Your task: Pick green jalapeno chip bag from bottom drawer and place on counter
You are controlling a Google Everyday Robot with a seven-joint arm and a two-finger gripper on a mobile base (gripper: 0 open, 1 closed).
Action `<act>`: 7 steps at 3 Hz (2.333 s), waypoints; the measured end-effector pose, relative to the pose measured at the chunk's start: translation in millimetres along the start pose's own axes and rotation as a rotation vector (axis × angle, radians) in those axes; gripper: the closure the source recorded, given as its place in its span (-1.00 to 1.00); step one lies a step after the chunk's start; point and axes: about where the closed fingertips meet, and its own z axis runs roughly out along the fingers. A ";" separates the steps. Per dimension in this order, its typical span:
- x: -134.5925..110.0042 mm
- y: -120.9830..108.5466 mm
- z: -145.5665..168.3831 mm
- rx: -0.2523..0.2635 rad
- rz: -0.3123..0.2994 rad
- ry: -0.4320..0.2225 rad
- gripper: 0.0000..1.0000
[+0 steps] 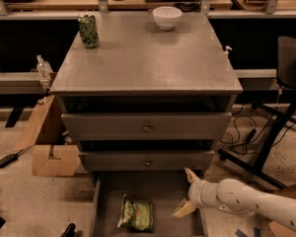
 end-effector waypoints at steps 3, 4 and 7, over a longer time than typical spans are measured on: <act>0.7 30.6 84.1 -0.145 0.011 -0.088 -1.00; -1.6 46.7 140.6 -0.220 0.020 -0.149 -1.00; 3.6 101.7 253.9 -0.373 0.010 -0.144 -1.00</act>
Offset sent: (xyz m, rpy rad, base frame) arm 0.0022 0.0168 -0.0308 0.0423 0.0354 0.0280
